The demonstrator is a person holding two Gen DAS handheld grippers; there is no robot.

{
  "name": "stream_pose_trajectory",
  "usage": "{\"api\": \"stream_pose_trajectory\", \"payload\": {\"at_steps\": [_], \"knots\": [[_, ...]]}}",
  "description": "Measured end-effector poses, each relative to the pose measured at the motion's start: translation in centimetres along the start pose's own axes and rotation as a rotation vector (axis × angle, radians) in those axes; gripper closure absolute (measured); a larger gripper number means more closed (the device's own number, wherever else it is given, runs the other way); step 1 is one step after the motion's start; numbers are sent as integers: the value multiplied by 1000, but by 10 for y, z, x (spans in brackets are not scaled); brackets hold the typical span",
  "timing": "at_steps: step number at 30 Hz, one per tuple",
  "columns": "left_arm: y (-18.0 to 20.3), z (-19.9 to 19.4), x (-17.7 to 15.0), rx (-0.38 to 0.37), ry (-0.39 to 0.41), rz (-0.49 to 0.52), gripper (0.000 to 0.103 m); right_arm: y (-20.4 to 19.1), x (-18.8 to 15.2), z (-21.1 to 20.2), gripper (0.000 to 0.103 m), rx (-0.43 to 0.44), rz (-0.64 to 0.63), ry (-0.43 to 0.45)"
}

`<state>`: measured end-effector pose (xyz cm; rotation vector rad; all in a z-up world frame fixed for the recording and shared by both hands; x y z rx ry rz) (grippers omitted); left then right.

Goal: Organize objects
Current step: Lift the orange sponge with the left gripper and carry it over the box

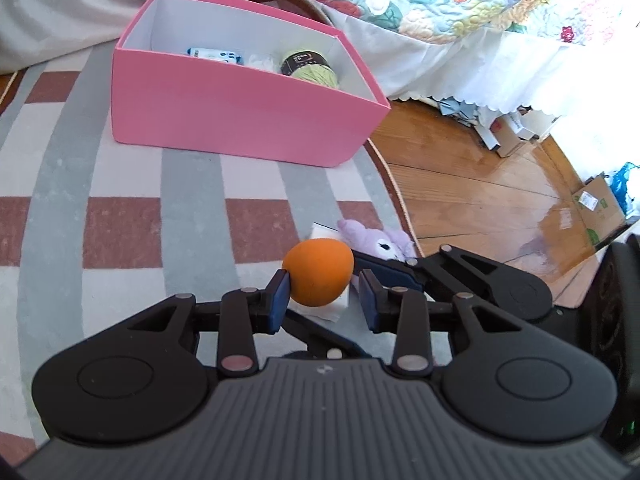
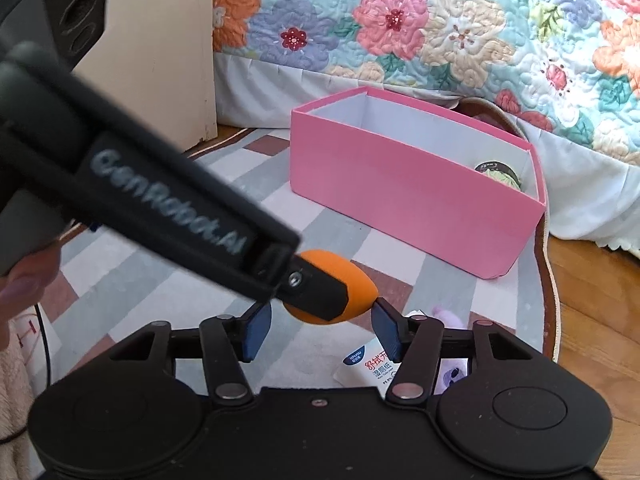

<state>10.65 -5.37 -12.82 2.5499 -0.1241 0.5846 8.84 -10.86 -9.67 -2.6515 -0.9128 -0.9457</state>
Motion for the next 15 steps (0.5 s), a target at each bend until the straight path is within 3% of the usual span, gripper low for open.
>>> {"api": "stream_pose_trajectory", "payload": {"at_steps": [15], "knots": [[14, -19, 5, -39, 51, 48, 68, 5, 9, -12, 49, -19, -30, 42]]}}
Point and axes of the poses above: each gripper's, at about its wrist camera, not at the fingertips, and z roughly the way its jaws point, y to its right, x to its top, the point moved 6 cm from there along z, roughly the way its jaws point, and after that the axes turned 9 degrees about -y, right-handed, at the moved point
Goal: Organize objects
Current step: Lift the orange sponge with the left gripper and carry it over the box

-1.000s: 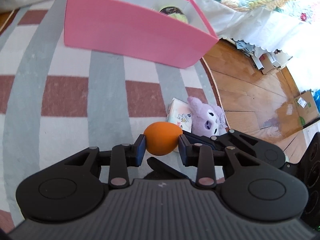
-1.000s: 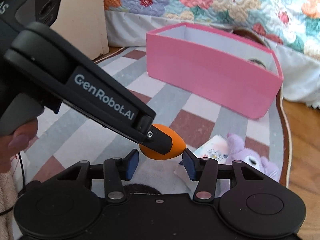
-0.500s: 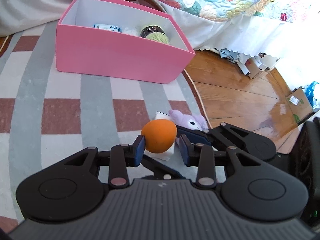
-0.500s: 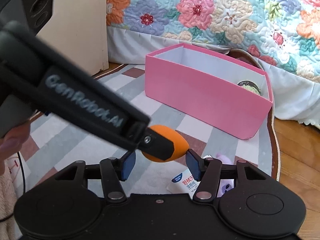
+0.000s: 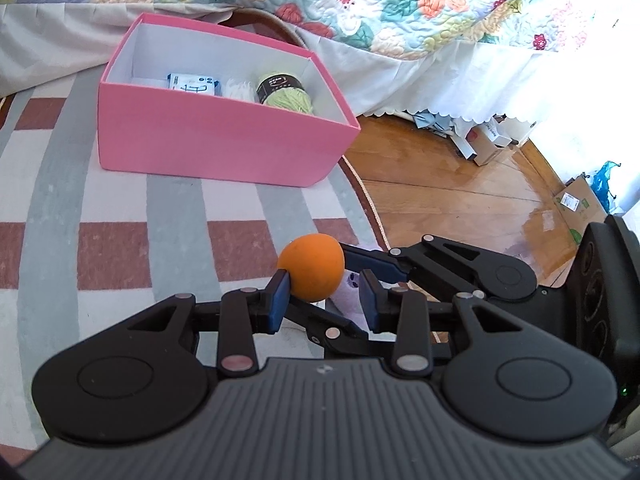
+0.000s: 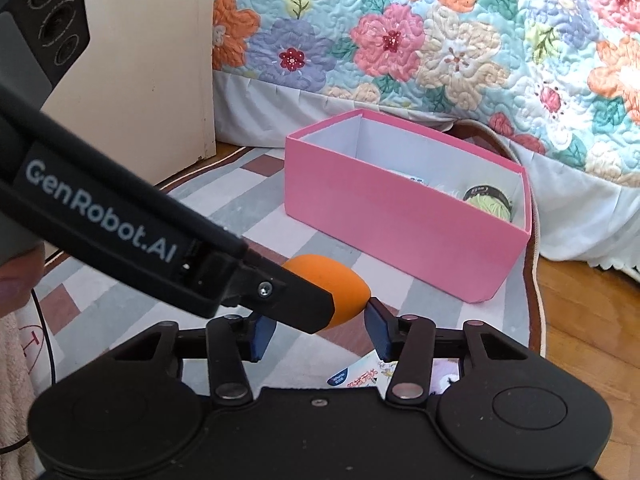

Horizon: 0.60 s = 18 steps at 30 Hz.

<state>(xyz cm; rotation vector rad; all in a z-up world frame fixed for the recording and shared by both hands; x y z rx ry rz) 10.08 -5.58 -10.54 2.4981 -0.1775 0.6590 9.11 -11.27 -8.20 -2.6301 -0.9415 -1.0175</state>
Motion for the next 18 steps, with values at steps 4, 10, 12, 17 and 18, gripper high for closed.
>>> {"api": "stream_pose_trajectory", "payload": {"at_steps": [4, 10, 12, 17, 18], "knots": [[2, -4, 2, -6, 8, -3, 67, 1, 2, -3, 50, -8, -15, 11], [6, -10, 9, 8, 17, 4, 66, 2, 9, -6, 51, -16, -22, 24], [6, -12, 11, 11, 20, -5, 66, 3, 11, -7, 51, -17, -22, 25], [12, -21, 16, 56, 41, -13, 66, 1, 20, -13, 51, -24, -37, 39], [14, -23, 17, 67, 42, -10, 66, 0, 22, -14, 51, -24, -41, 43]]}}
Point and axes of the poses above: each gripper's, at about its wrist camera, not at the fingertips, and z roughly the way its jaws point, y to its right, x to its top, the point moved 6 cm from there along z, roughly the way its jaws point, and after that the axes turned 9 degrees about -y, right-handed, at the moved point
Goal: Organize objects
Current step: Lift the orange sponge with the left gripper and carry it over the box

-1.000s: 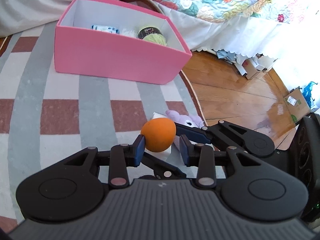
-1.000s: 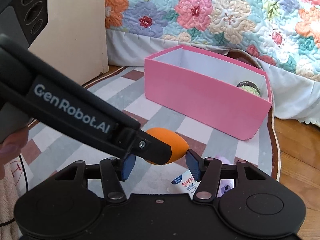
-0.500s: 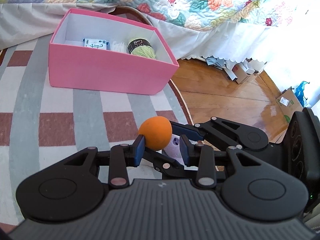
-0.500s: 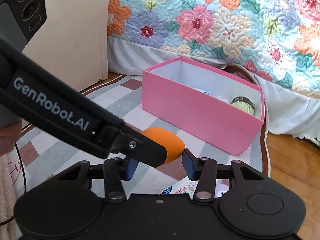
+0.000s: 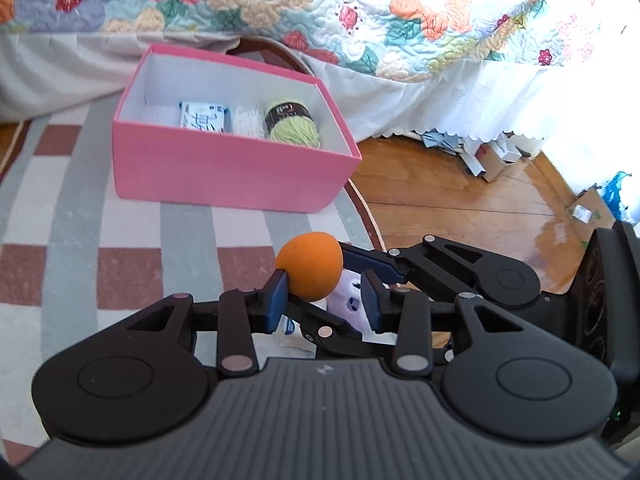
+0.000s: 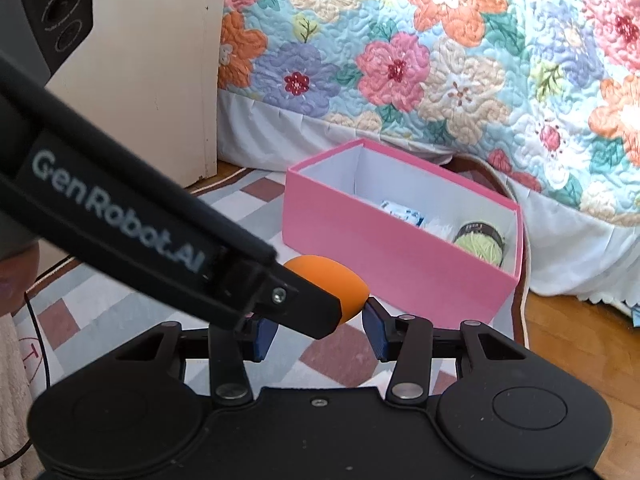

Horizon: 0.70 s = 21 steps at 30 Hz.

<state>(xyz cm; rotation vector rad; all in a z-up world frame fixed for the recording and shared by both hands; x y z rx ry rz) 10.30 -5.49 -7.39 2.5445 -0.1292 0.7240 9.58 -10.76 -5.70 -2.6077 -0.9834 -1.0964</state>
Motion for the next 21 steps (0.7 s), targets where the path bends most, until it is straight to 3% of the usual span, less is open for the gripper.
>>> {"api": "stream_pose_trajectory", "payload": {"at_steps": [14, 21], "knots": [[5, -22, 28, 17, 17, -24, 66, 9, 34, -13, 51, 19, 8, -8], [8, -27, 62, 16, -3, 5, 66, 19, 56, -14, 51, -12, -29, 24]]}}
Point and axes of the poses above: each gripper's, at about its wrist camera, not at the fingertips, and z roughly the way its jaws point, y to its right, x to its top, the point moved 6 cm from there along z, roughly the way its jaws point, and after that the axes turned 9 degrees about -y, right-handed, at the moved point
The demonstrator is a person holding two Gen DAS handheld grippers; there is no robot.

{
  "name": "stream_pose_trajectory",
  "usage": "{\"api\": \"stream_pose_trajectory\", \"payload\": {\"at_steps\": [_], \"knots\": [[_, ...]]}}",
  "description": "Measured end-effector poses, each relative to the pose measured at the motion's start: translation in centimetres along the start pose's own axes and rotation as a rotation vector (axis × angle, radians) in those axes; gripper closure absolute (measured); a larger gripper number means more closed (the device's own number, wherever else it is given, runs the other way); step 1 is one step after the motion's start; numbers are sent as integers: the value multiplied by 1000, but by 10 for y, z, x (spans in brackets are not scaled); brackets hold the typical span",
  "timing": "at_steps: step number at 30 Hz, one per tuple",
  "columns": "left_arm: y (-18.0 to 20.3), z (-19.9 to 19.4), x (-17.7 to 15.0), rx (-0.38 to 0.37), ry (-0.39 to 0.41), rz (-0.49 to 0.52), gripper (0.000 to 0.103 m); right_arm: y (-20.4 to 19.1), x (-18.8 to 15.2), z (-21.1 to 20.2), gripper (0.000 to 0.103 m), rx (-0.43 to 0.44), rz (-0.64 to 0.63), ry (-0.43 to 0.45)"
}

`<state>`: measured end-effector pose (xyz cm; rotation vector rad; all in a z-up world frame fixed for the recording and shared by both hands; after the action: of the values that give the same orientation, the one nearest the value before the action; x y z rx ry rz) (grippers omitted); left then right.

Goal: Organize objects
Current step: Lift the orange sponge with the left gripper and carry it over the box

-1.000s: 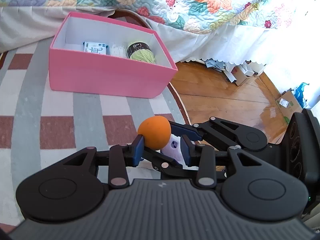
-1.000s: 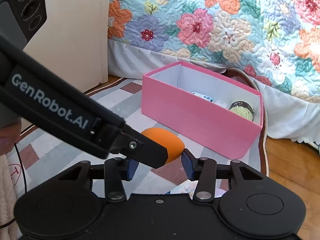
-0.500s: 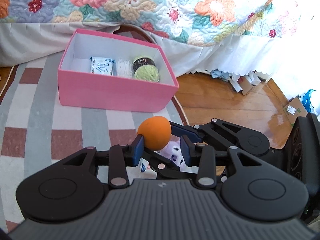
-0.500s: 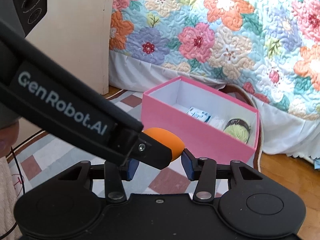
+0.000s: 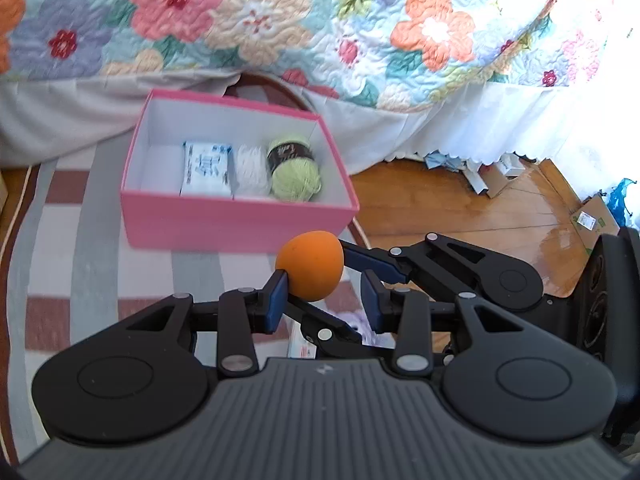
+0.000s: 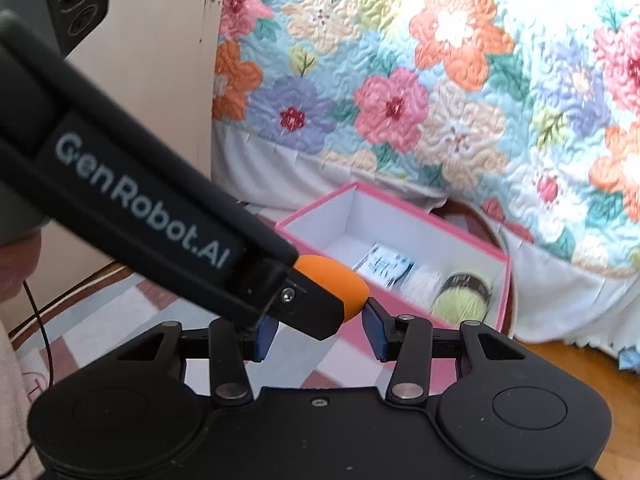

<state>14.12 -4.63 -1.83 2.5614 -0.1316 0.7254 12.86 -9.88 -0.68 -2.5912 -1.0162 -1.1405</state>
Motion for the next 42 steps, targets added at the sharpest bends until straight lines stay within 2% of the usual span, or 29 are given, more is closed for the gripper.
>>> {"api": "stream_pose_trajectory", "payload": {"at_steps": [6, 11, 20, 22, 31, 35, 39, 42], "knots": [[2, 3, 30, -15, 16, 10, 66, 24, 21, 6, 51, 8, 6, -1], [0, 16, 51, -9, -1, 12, 66, 41, 32, 21, 51, 27, 22, -23], [0, 40, 71, -36, -25, 0, 65, 65, 35, 41, 51, 19, 18, -54], [-1, 45, 75, -45, -32, 5, 61, 69, 35, 45, 51, 23, 7, -62], [-19, 55, 97, -16, -33, -22, 61, 83, 48, 73, 51, 116, -9, -53], [-33, 66, 116, 17, -43, -41, 61, 90, 57, 96, 51, 157, 11, -49], [-48, 83, 139, 47, -58, -53, 61, 105, 67, 125, 51, 196, 56, -43], [-62, 104, 154, 75, -85, -74, 61, 121, 69, 151, 51, 251, 130, -71]]}}
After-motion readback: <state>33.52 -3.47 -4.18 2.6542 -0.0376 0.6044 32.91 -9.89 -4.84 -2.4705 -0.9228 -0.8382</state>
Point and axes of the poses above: each gripper's, at about its wrist camera, not at the fingertips, and z roughly the way its jaws point, y to its right, x to its top, the point moved 6 cm from there along z, roughly the way its jaws point, and after that the axes turned 9 degrees about -y, right-handed, at the moved point
